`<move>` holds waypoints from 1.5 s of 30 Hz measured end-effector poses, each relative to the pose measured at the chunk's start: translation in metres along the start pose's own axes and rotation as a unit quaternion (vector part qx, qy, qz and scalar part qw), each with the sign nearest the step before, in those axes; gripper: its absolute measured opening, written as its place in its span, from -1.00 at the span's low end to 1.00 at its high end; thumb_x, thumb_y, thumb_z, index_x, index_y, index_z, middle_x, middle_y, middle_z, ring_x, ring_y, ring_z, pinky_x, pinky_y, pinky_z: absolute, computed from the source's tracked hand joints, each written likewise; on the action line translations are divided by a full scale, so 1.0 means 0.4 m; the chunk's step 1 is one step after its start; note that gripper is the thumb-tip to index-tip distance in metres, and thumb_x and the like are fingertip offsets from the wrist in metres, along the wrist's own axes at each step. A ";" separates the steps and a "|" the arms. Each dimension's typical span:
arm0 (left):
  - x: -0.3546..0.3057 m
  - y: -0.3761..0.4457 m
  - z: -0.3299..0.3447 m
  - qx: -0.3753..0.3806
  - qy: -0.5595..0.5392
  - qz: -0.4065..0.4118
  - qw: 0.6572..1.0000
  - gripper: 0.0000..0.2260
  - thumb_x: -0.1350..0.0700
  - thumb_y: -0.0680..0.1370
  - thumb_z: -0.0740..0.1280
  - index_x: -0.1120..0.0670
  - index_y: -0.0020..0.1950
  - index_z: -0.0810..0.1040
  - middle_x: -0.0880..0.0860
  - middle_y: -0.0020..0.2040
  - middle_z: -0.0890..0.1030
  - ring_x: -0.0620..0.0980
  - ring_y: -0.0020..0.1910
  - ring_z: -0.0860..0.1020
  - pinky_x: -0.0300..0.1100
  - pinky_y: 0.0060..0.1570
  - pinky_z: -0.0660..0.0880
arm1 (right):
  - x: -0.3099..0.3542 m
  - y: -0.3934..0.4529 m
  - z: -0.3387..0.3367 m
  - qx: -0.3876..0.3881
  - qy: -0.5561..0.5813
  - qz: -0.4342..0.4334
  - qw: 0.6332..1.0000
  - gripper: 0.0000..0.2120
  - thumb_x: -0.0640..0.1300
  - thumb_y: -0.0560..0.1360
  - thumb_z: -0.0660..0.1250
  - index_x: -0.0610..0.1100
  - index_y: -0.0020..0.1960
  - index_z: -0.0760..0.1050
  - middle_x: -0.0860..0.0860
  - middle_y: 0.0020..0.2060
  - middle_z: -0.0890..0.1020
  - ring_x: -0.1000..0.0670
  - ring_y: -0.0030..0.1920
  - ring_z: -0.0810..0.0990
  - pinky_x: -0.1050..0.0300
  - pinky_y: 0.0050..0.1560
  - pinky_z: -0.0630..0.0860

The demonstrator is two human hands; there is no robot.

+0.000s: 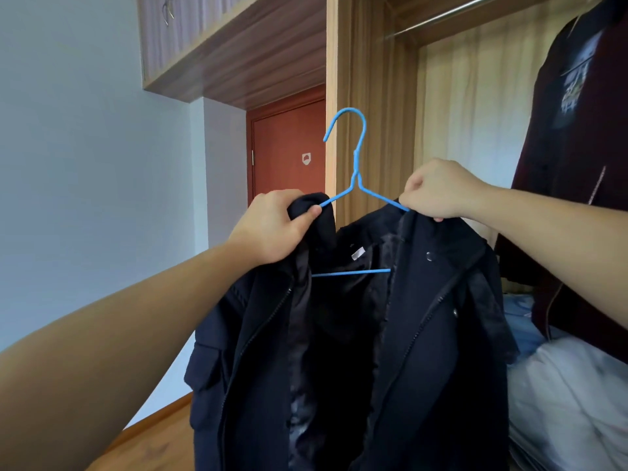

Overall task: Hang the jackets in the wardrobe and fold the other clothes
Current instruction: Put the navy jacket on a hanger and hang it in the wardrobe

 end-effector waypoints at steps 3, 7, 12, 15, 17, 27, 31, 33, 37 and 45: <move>0.019 0.001 -0.025 -0.016 0.008 0.003 1.000 -0.78 0.00 0.59 0.29 0.12 -0.09 0.59 0.00 -0.30 0.57 -0.01 -0.26 0.51 -0.12 -0.24 0.41 | -0.018 -0.010 -0.022 0.019 -0.065 0.017 0.998 -0.79 -0.15 0.36 0.23 -0.18 -0.31 0.60 -0.03 -0.64 0.50 -0.07 -0.42 0.50 0.09 -0.23 0.52; 0.008 -0.007 -0.034 0.024 -0.002 0.038 0.999 -0.78 -0.02 0.60 0.28 0.10 -0.04 0.61 0.03 -0.22 0.63 -0.03 -0.20 0.54 -0.21 -0.16 0.44 | -0.031 -0.002 -0.039 -0.065 -0.055 0.044 0.995 -0.78 -0.20 0.35 0.24 -0.15 -0.46 0.35 -0.07 -0.48 0.39 -0.12 -0.34 0.34 0.14 -0.33 0.31; -0.007 0.005 -0.029 0.063 -0.015 0.028 0.997 -0.80 -0.02 0.60 0.27 0.05 -0.02 0.63 0.00 -0.18 0.65 -0.01 -0.14 0.58 -0.14 -0.10 0.50 | 0.050 0.013 -0.045 -0.123 0.075 -0.057 0.988 -0.80 -0.18 0.39 0.25 -0.28 -0.30 0.54 -0.20 -0.33 0.54 -0.04 -0.32 0.45 0.14 -0.26 0.41; -0.010 0.016 -0.022 0.020 0.004 0.004 1.000 -0.79 -0.02 0.59 0.27 0.06 -0.04 0.63 -0.02 -0.22 0.64 -0.01 -0.16 0.57 -0.14 -0.13 0.49 | 0.108 -0.008 -0.039 -0.015 0.097 -0.081 0.992 -0.81 -0.17 0.38 0.25 -0.19 -0.34 0.56 -0.13 -0.43 0.55 0.00 -0.44 0.47 0.17 -0.28 0.39; -0.005 0.015 -0.021 0.008 0.014 -0.012 1.000 -0.78 -0.03 0.58 0.27 0.07 -0.07 0.62 -0.02 -0.27 0.62 0.00 -0.20 0.56 -0.11 -0.18 0.47 | 0.114 -0.020 -0.026 0.033 0.051 -0.101 0.993 -0.85 -0.15 0.41 0.26 -0.13 -0.26 0.58 -0.14 -0.39 0.61 0.02 -0.49 0.51 0.18 -0.31 0.41; 0.017 -0.010 -0.044 -0.025 0.025 -0.023 0.999 -0.77 -0.01 0.59 0.29 0.12 -0.06 0.61 0.03 -0.25 0.61 0.02 -0.23 0.54 -0.13 -0.22 0.46 | 0.050 -0.035 0.016 0.107 -0.183 -0.087 0.973 -0.84 -0.01 0.37 0.30 -0.09 -0.15 0.54 -0.03 -0.27 0.56 -0.06 -0.28 0.47 0.12 -0.32 0.37; 0.007 -0.004 -0.044 -0.013 0.019 -0.023 0.999 -0.78 -0.03 0.59 0.29 0.11 -0.05 0.61 0.04 -0.23 0.62 0.01 -0.21 0.55 -0.12 -0.20 0.48 | 0.074 -0.031 0.016 0.119 -0.024 -0.092 0.988 -0.86 -0.05 0.43 0.34 -0.11 -0.14 0.60 0.04 -0.29 0.52 0.01 -0.28 0.47 0.16 -0.24 0.38; 0.003 -0.004 -0.039 -0.005 0.019 -0.019 1.000 -0.76 -0.04 0.58 0.29 0.11 -0.06 0.61 0.04 -0.24 0.61 0.01 -0.21 0.55 -0.10 -0.19 0.48 | 0.115 -0.035 0.014 0.149 0.151 -0.079 0.974 -0.81 -0.07 0.46 0.36 -0.20 -0.12 0.61 0.00 -0.30 0.55 0.01 -0.29 0.51 0.14 -0.17 0.44; 0.009 -0.017 -0.037 0.012 -0.018 -0.021 1.000 -0.77 -0.06 0.59 0.28 0.06 -0.02 0.62 0.01 -0.20 0.64 -0.01 -0.15 0.57 -0.14 -0.10 0.48 | 0.161 -0.049 0.021 0.191 0.249 -0.017 0.950 -0.68 0.10 0.50 0.35 -0.18 -0.15 0.57 0.05 -0.50 0.33 0.06 -0.52 0.26 0.22 -0.48 0.25; 0.054 -0.056 -0.091 0.122 0.046 -0.106 0.986 -0.63 -0.09 0.62 0.21 0.17 -0.13 0.57 0.02 -0.31 0.56 -0.06 -0.30 0.50 -0.26 -0.25 0.42 | 0.121 -0.074 0.034 0.194 0.168 -0.039 0.966 -0.55 0.17 0.54 0.28 -0.20 -0.27 0.48 0.04 -0.53 0.30 0.05 -0.55 0.21 0.23 -0.54 0.21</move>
Point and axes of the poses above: each hand's wrist, its own y-axis towards the middle knuckle, its own z-axis out of the palm, x = y × z, the point moved 1 cm from there along y, towards the middle knuckle
